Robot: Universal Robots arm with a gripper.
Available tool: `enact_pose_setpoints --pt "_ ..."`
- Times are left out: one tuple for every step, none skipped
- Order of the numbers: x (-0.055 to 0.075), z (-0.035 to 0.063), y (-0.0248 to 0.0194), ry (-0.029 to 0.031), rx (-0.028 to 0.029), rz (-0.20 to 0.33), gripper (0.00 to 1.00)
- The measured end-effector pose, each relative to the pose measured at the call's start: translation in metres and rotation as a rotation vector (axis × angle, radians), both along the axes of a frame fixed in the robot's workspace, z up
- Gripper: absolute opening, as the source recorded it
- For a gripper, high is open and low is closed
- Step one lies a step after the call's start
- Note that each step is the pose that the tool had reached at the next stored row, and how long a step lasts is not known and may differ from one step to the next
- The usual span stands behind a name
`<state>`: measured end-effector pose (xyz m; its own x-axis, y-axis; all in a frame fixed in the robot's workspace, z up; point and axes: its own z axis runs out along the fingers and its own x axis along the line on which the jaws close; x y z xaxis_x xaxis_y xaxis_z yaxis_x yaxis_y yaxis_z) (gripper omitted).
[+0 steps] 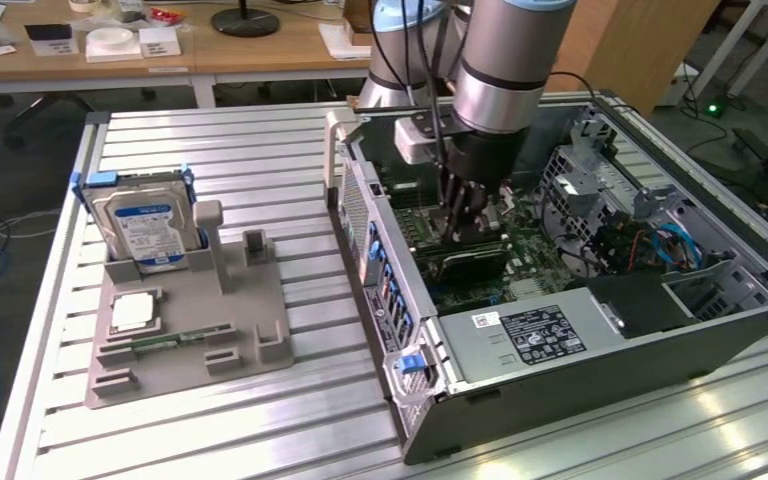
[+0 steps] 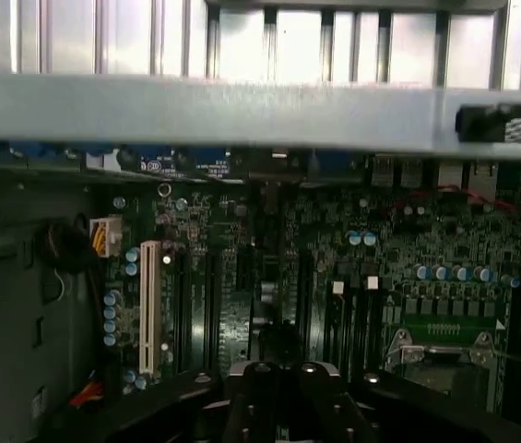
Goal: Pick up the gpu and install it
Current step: 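Press down on the gpu until it lock into place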
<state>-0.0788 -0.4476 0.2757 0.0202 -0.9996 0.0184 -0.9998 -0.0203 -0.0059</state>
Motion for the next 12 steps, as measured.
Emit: enact_pose_setpoints --pt "0.0044 -0.0007 0.0 -0.0001 0.0 0.0 0.11" --pt "0.0075 -0.0011 0.0 0.0 0.0002 0.0 0.11" --pt "0.008 -0.0011 0.0 -0.0001 0.0003 0.0 0.11" --pt "0.008 -0.0011 -0.0001 -0.0001 0.0003 0.0 0.11" --pt "0.008 -0.0011 0.0 0.0 0.0002 0.0 0.11" --pt "0.008 -0.0011 0.0 0.0 0.0001 0.0 0.11" --pt "0.008 -0.0011 0.0 0.0 0.0002 0.0 0.11" --pt "0.008 -0.0011 0.0 -0.0001 0.0002 0.0 0.11" --pt "0.008 -0.0011 0.0 0.0 0.0002 0.0 0.11" --pt "0.008 -0.0011 0.0 0.0 0.0002 0.0 0.11" --pt "0.008 -0.0011 0.0 0.0 0.0002 0.0 0.11" --pt "0.008 -0.0011 0.0 0.0 0.0002 0.0 0.11"
